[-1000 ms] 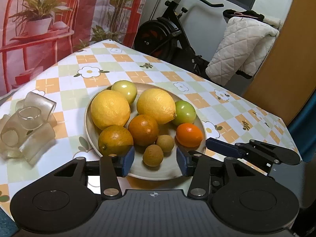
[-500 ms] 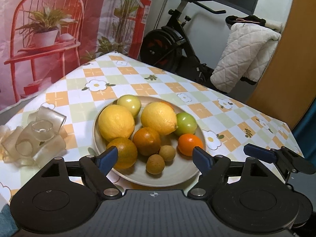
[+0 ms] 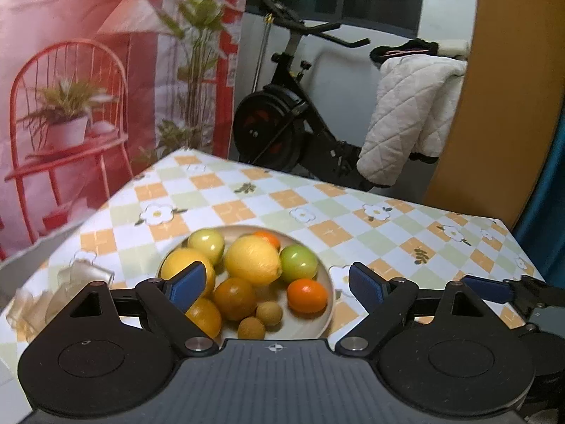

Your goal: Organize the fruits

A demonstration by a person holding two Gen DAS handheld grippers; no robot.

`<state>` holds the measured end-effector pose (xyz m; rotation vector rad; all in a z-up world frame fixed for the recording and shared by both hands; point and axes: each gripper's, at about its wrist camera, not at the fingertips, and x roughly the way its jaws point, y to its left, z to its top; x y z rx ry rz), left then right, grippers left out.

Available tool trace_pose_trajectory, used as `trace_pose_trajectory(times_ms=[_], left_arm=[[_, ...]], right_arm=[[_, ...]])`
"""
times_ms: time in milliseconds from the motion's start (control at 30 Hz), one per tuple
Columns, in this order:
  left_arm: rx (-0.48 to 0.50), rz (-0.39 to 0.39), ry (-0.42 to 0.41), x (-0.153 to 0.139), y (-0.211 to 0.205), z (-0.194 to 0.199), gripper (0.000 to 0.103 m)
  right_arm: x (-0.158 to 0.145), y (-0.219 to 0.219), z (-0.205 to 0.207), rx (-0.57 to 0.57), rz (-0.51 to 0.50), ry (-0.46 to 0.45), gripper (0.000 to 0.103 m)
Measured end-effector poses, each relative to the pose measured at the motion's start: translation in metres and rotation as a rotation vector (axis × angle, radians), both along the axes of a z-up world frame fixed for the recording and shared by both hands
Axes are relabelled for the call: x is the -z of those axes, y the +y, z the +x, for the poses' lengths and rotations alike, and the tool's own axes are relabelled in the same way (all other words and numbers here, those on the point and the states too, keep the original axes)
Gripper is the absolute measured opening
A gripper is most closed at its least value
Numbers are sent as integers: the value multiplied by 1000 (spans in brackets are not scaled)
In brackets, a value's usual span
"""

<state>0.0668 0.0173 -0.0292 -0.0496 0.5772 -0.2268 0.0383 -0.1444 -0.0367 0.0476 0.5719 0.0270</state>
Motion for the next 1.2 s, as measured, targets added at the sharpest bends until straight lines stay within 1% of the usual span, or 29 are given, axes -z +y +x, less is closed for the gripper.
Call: trace_pose_trajectory(times_ms=[100, 233, 400, 1000, 1200], left_arm=[[5, 5, -15, -7, -6, -3, 90], [16, -8, -38, -15, -10, -12, 92], [34, 29, -59, -18, -19, -22, 93], [18, 71, -76, -19, -20, -26, 93], [16, 69, -69, -18, -19, -25, 93]], right_arm=[[-7, -11, -9, 46, 24, -6, 102], [-13, -21, -21, 90, 44, -9, 102], [-15, -27, -33, 135, 56, -5, 102], [-16, -28, -41, 177, 70, -2, 102], [-16, -28, -41, 177, 70, -2, 102]])
